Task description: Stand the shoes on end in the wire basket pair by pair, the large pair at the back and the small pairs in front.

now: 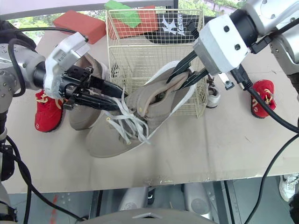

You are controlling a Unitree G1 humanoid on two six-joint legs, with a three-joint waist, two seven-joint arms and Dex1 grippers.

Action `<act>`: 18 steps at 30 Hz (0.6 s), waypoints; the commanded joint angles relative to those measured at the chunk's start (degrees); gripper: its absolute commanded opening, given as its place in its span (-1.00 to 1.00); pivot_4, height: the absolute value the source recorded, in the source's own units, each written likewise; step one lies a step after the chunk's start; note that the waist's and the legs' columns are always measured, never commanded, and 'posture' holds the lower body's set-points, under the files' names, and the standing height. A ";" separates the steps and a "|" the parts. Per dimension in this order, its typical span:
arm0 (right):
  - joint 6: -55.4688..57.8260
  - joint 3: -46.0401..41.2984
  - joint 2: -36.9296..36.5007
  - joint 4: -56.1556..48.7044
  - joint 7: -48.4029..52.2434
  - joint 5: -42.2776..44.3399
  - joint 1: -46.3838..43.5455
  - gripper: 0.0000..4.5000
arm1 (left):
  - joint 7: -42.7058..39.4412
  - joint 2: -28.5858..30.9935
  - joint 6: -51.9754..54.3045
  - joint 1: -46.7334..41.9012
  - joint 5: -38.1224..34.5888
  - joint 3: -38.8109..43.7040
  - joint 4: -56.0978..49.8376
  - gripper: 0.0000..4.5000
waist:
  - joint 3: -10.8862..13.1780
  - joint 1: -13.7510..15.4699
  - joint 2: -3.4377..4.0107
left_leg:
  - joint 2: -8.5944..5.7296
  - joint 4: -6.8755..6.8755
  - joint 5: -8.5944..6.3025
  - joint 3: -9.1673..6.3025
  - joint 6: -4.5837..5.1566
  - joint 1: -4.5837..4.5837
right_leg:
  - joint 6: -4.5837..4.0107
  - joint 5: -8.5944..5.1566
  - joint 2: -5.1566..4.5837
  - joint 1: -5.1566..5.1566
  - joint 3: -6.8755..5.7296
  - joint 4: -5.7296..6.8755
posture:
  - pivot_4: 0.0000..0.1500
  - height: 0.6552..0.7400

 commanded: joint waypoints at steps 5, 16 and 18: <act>-0.86 -3.02 0.16 -0.19 1.84 1.88 -1.24 -1.00 | 0.56 1.21 -5.80 5.29 4.85 -1.80 -5.64 -0.09 | 0.00 0.03 0.00 | 0.00 0.01 0.00 0.01 0.00 0.00 | 0.00 0.00 -0.03 0.00 0.02 -0.01 | 1.00 1.00; 4.92 -6.87 3.07 2.89 1.84 -1.36 0.49 -0.80 | 8.20 -3.36 -3.71 9.47 0.16 5.38 -7.71 -1.00 | 0.00 -0.02 0.00 | 0.00 0.04 0.00 -0.01 0.00 -0.01 | 0.00 0.00 -0.03 0.00 0.01 0.02 | 1.00 1.00; 7.55 -6.99 4.93 5.27 1.84 -2.73 -0.38 -0.48 | 10.13 -4.27 -2.47 10.28 -1.50 7.73 -8.04 -1.00 | 0.00 -0.15 0.00 | 0.00 0.05 0.00 0.02 0.00 0.03 | 0.00 0.01 -0.03 0.00 0.08 0.07 | 1.00 1.00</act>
